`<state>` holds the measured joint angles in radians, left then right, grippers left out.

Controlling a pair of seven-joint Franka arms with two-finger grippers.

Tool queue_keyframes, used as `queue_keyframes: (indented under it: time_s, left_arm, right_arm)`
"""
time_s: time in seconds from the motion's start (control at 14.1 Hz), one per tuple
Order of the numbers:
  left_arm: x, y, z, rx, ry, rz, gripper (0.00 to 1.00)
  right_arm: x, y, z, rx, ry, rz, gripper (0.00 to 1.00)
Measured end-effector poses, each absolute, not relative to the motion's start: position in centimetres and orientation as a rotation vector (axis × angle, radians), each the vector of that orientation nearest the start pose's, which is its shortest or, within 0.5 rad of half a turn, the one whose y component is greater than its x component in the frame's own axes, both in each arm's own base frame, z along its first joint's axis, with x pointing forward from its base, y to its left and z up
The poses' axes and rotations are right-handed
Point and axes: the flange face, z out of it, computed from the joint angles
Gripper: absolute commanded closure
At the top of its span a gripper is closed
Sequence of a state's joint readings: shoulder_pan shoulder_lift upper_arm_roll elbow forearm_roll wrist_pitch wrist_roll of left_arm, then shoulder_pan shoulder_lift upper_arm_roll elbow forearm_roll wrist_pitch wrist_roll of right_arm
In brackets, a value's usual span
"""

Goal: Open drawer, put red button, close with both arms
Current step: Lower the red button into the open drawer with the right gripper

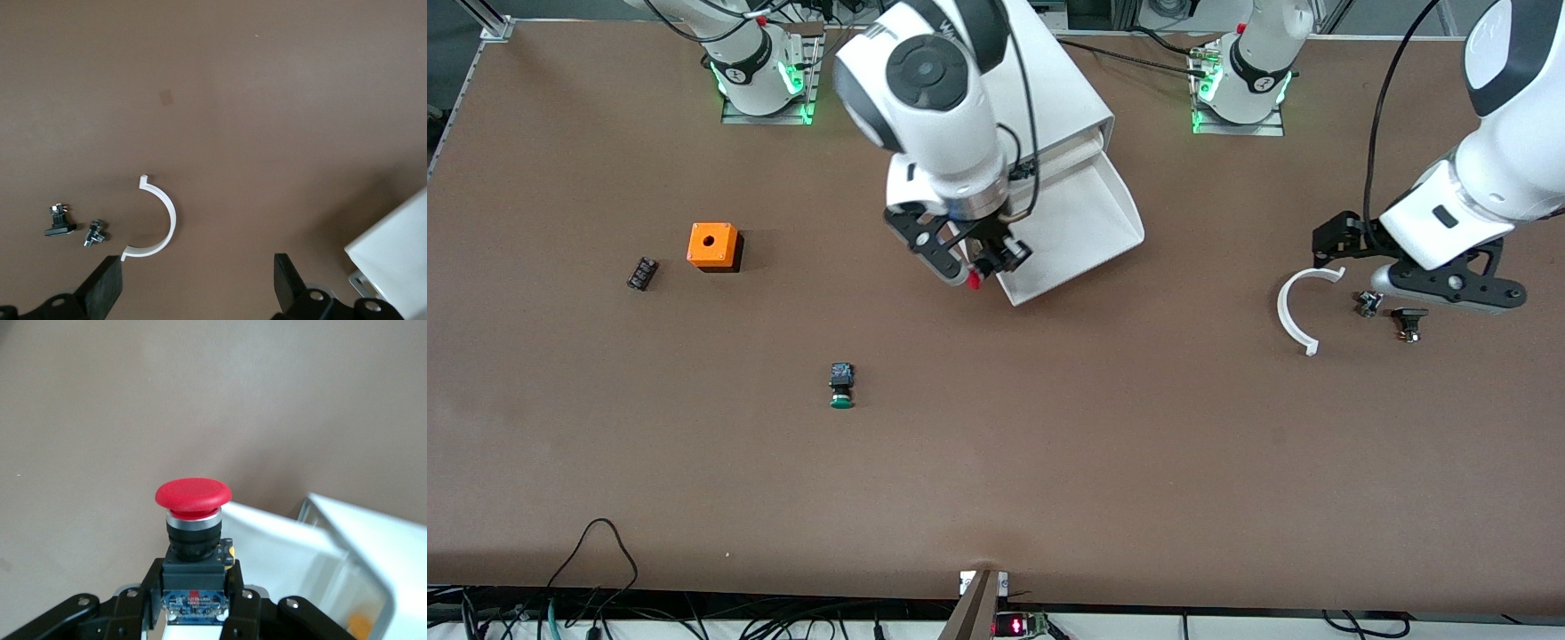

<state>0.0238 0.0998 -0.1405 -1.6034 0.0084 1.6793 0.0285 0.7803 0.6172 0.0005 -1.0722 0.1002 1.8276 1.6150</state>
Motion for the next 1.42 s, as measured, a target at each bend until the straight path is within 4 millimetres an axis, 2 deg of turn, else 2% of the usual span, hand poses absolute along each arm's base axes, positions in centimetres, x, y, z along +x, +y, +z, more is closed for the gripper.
queue_keyframes:
  time_s: [0.21, 0.5, 0.71, 1.06, 1.13, 1.2, 1.28, 1.42]
  left_arm:
    - [57.4, -5.5, 55.8, -3.14, 0.2, 0.025, 0.0]
    - [57.3, -5.1, 55.8, -3.141, 0.159, 0.022, 0.0]
    - [57.3, -4.5, 55.6, -3.143, 0.108, 0.028, 0.0]
    - [57.3, -4.3, 55.4, -3.143, 0.094, 0.033, 0.0]
    - [57.3, -4.3, 55.4, -3.143, 0.094, 0.033, 0.0]
    - [57.3, -4.3, 55.4, -3.143, 0.094, 0.033, 0.0]
    - [57.3, -4.3, 55.4, -3.143, 0.093, 0.033, 0.0]
    - [57.3, -4.3, 55.4, -3.143, 0.093, 0.033, 0.0]
  right_arm:
    - [49.1, 57.5, 45.9, -2.616, 1.364, 0.077, 1.0]
    - [47.3, 61.2, 39.4, -2.558, 1.481, 0.097, 1.0]
    - [46.9, 61.7, 36.4, -2.546, 1.494, 0.095, 1.0]
    - [45.9, 62.2, 34.4, -2.554, 1.482, 0.094, 1.0]
    - [45.7, 62.2, 34.2, -2.558, 1.481, 0.095, 0.89]
    - [45.6, 62.2, 34.0, -2.56, 1.481, 0.095, 0.4]
    - [45.6, 62.2, 33.9, -2.56, 1.483, 0.097, 0.01]
    - [45.7, 62.2, 33.9, -2.549, 1.494, 0.116, 0.0]
